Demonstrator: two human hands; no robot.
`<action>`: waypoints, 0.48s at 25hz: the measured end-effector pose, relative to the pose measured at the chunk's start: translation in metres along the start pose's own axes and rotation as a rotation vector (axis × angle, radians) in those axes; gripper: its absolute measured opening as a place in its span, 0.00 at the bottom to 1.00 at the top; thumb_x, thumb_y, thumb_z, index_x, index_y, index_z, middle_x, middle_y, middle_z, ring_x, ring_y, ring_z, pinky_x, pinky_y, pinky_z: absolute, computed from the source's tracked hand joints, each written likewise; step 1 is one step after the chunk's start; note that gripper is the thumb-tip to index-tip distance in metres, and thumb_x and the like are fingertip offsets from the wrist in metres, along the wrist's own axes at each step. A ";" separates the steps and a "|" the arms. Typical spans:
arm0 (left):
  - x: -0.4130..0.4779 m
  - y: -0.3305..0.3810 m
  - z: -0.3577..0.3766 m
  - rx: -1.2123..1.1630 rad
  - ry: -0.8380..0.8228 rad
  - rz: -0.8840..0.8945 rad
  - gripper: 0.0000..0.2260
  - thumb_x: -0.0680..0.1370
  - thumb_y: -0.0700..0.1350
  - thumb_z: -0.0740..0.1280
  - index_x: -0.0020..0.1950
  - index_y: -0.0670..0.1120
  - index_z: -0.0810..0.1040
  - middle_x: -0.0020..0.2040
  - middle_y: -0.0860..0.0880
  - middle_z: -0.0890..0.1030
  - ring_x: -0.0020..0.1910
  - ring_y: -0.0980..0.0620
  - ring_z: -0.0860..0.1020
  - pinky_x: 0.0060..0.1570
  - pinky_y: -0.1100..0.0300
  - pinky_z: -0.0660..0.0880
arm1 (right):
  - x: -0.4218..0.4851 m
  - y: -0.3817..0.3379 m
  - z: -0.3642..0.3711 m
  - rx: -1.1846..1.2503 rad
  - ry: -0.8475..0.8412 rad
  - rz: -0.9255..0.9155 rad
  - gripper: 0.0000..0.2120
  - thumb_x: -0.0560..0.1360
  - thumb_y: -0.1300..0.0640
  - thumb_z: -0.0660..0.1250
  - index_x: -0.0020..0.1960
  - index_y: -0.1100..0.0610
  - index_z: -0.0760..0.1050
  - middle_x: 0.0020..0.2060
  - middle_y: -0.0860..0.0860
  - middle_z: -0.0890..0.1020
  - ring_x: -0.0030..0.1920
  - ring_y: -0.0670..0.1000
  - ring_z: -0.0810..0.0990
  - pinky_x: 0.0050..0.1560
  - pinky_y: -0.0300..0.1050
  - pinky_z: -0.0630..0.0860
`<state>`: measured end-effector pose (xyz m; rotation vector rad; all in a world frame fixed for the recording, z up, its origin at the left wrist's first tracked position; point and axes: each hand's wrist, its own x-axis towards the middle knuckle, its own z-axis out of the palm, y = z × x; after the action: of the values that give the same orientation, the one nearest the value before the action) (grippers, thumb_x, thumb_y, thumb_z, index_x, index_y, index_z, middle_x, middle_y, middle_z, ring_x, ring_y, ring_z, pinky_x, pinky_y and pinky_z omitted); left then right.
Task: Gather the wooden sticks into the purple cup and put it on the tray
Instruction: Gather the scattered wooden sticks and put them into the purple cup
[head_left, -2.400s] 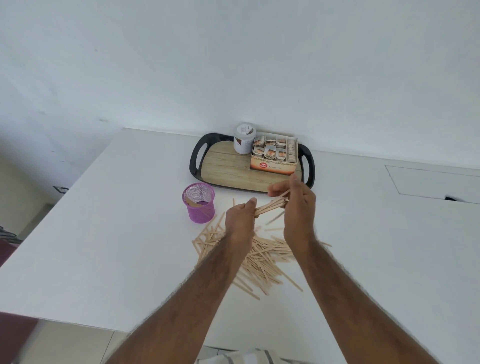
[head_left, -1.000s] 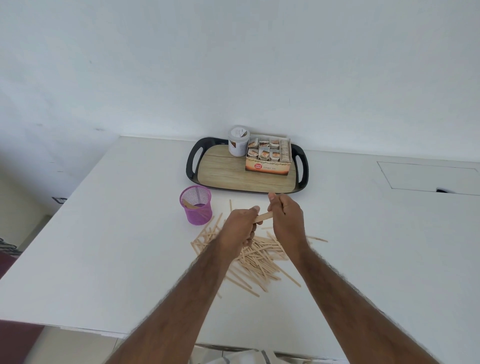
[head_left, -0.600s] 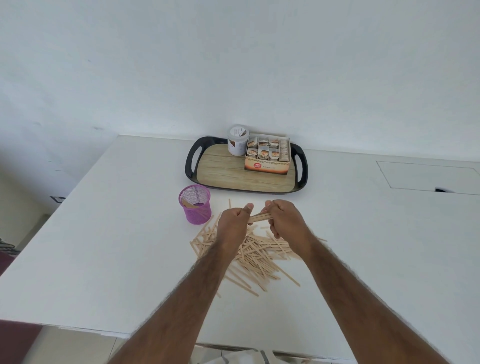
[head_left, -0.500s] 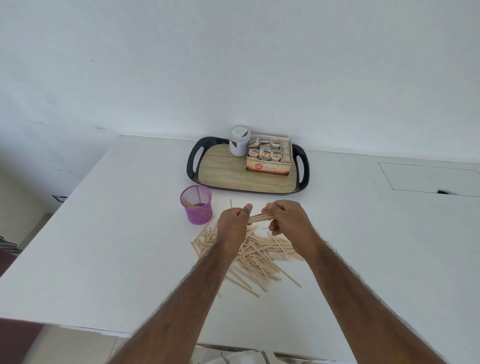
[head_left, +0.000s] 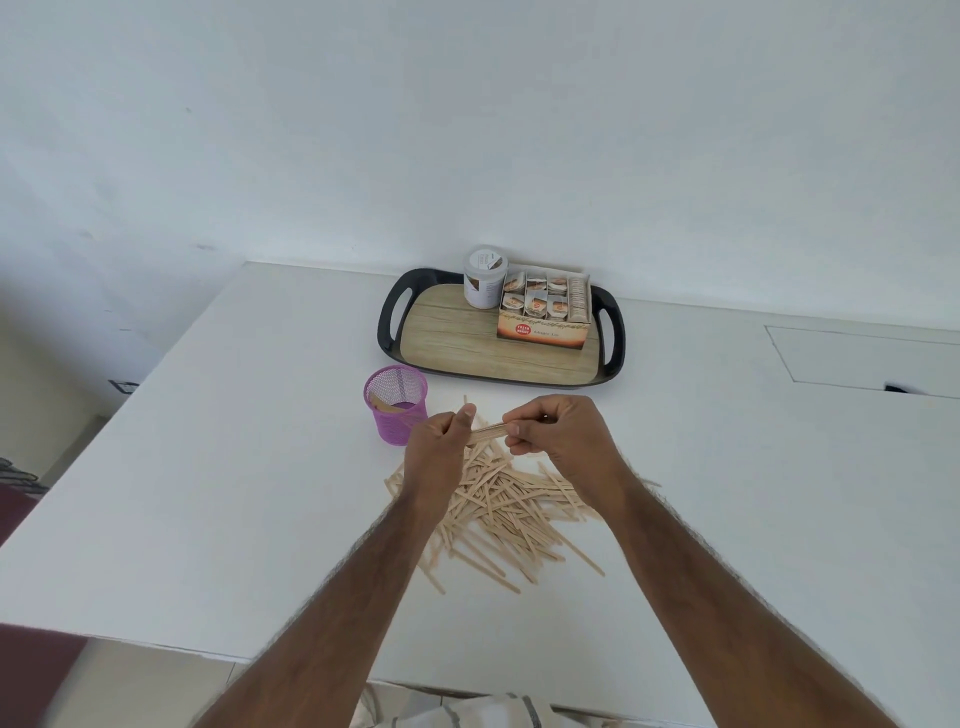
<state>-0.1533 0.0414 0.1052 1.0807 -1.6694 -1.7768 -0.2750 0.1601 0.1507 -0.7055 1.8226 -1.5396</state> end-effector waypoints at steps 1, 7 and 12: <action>-0.001 0.000 -0.004 -0.011 0.002 -0.001 0.21 0.83 0.53 0.64 0.35 0.45 0.67 0.26 0.50 0.63 0.22 0.54 0.61 0.23 0.62 0.58 | 0.003 -0.001 0.005 -0.032 0.003 -0.012 0.04 0.74 0.69 0.73 0.48 0.65 0.85 0.37 0.62 0.86 0.37 0.56 0.86 0.43 0.45 0.84; 0.006 -0.047 -0.071 0.360 0.380 0.206 0.16 0.85 0.47 0.57 0.42 0.45 0.78 0.40 0.49 0.81 0.39 0.48 0.80 0.41 0.52 0.76 | 0.032 -0.019 0.028 -0.205 0.039 -0.090 0.04 0.75 0.69 0.72 0.45 0.63 0.85 0.35 0.54 0.86 0.34 0.51 0.85 0.40 0.43 0.84; 0.024 -0.121 -0.129 1.092 0.306 0.122 0.20 0.85 0.49 0.55 0.75 0.43 0.70 0.78 0.39 0.66 0.78 0.39 0.61 0.78 0.44 0.57 | 0.066 -0.047 0.068 -0.552 0.067 -0.354 0.07 0.74 0.68 0.69 0.42 0.60 0.84 0.35 0.51 0.85 0.35 0.47 0.83 0.37 0.40 0.80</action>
<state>-0.0429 -0.0373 -0.0110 1.4956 -2.4421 -0.4676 -0.2662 0.0597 0.1807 -1.3024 2.2952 -1.2696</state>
